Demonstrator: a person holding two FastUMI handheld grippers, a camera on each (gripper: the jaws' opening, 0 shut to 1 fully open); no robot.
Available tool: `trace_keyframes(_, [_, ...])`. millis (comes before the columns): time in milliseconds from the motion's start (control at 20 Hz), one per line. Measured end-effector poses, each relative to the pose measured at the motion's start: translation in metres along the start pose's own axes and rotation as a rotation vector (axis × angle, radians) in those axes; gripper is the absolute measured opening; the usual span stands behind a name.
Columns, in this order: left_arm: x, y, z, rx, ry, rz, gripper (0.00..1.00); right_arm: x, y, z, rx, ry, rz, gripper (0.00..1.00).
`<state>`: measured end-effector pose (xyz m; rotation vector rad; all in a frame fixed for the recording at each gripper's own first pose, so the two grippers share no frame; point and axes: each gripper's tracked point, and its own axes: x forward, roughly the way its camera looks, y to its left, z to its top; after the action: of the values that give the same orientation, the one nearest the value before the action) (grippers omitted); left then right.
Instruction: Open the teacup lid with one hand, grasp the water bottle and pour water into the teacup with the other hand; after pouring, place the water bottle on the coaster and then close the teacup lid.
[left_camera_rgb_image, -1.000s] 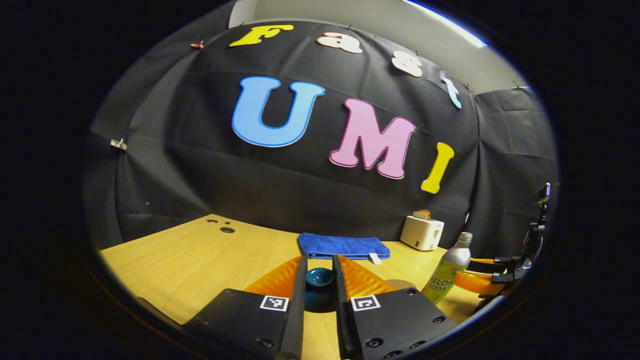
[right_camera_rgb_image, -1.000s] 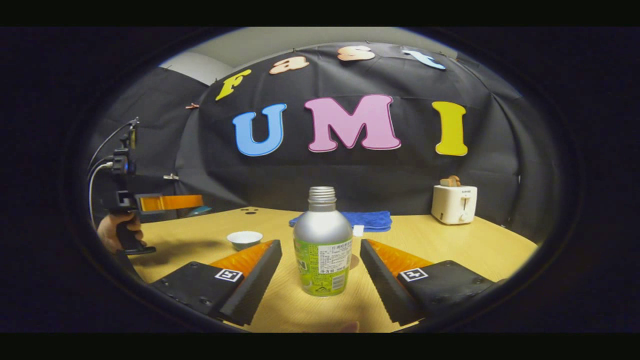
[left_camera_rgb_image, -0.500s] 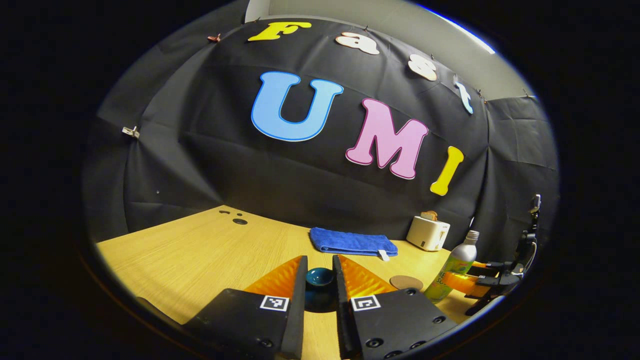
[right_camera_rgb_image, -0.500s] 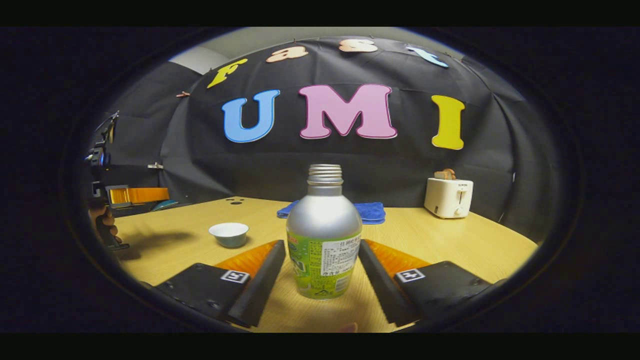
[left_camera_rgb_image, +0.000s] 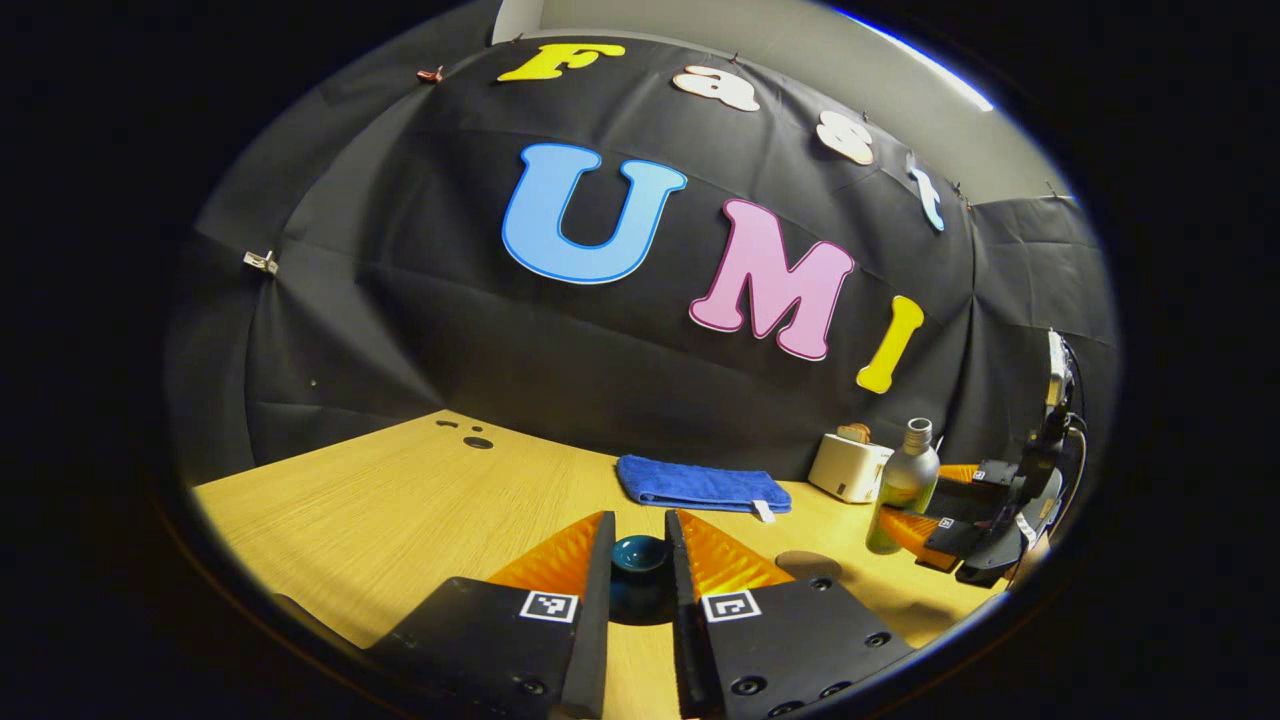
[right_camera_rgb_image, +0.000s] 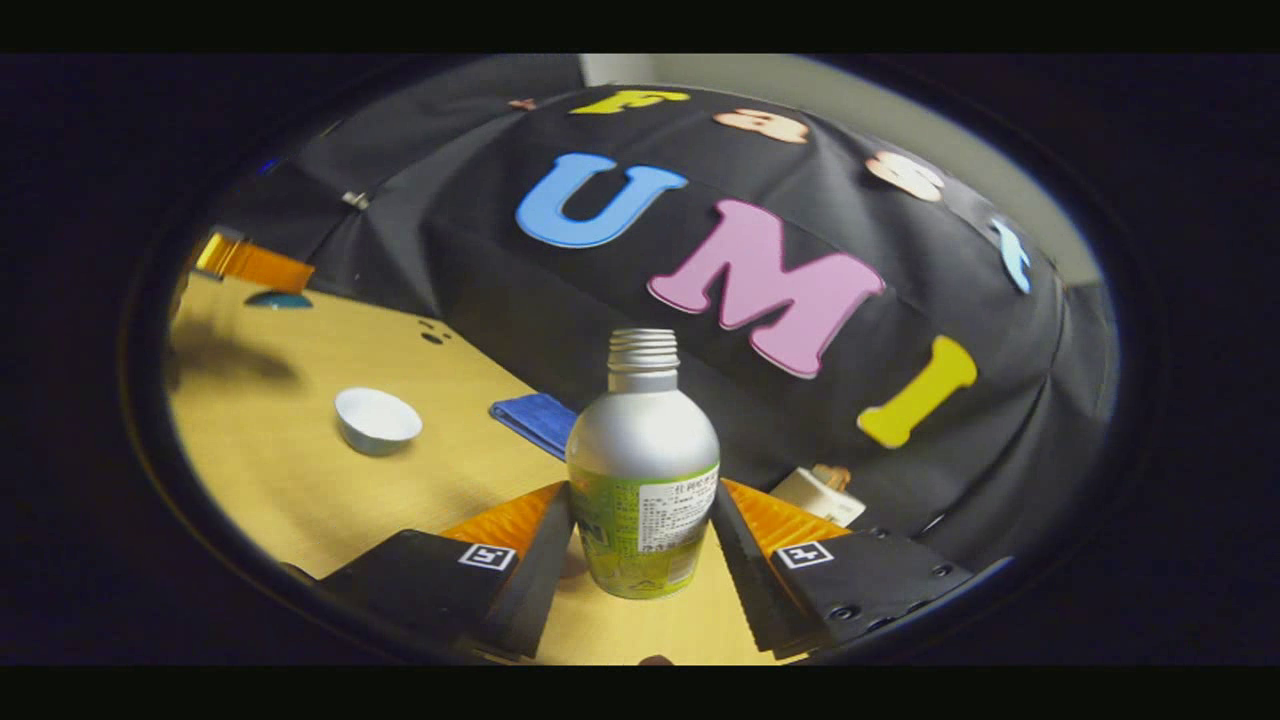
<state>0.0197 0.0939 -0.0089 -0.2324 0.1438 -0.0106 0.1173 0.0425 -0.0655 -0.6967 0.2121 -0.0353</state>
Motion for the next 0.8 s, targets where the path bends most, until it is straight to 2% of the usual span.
trace_keyframes(300, [0.002, 0.007, -0.004, -0.005, 0.006, 0.010, 0.31, 0.012, 0.021, 0.005, -0.336, 0.003, 0.069, 0.79])
trace_keyframes(350, [0.002, 0.008, -0.003, -0.005, 0.007, 0.013, 0.31, 0.008, 0.023, 0.007, -0.380, 0.000, 0.076, 0.75])
trace_keyframes(400, [0.001, 0.009, -0.005, -0.006, 0.010, 0.017, 0.31, 0.002, 0.024, 0.007, -0.419, -0.004, 0.085, 0.79])
trace_keyframes(800, [0.001, 0.013, -0.004, 0.004, 0.011, 0.033, 0.31, -0.013, 0.044, 0.017, -0.696, -0.040, 0.117, 0.79])
